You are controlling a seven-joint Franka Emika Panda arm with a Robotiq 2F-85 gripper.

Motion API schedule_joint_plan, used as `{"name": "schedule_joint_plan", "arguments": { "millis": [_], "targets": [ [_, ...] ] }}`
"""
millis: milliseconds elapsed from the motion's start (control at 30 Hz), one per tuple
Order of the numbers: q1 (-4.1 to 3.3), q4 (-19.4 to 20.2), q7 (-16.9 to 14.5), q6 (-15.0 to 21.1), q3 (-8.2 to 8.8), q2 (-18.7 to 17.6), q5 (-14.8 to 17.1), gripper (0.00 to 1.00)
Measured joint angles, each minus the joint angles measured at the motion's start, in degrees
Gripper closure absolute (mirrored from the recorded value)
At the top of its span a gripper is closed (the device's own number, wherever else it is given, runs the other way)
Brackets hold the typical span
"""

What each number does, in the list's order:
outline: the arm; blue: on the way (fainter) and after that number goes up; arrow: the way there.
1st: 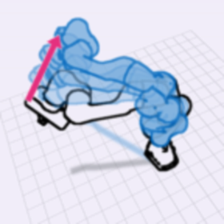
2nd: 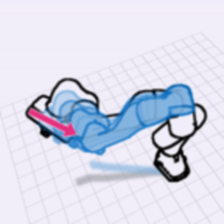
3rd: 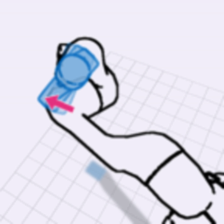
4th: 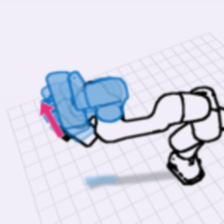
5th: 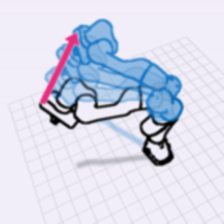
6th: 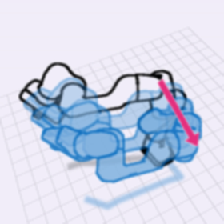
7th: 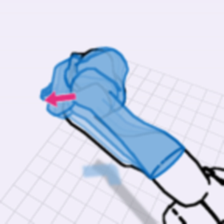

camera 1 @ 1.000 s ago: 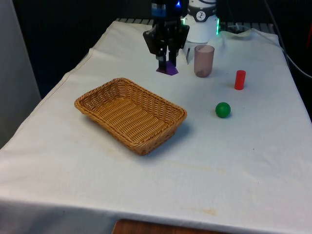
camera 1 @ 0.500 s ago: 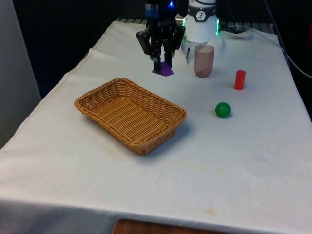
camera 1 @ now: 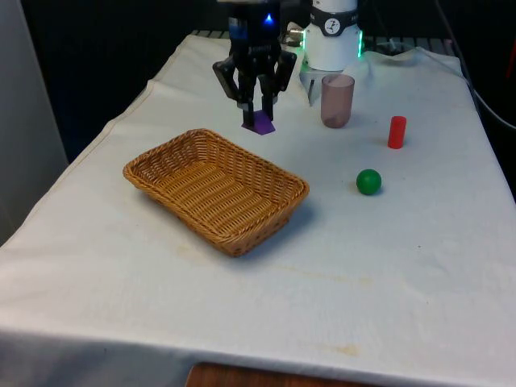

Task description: Pick up the triangular block and place it into the basket.

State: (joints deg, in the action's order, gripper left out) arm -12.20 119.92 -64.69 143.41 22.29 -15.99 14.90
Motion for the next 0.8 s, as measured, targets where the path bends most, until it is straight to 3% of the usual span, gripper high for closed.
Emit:
{"name": "schedule_joint_plan", "arguments": {
  "millis": [800],
  "targets": [
    [0.29, -3.38, 0.46, 1.89, 2.12, -7.1, 6.13, 0.67]
  ]
}}
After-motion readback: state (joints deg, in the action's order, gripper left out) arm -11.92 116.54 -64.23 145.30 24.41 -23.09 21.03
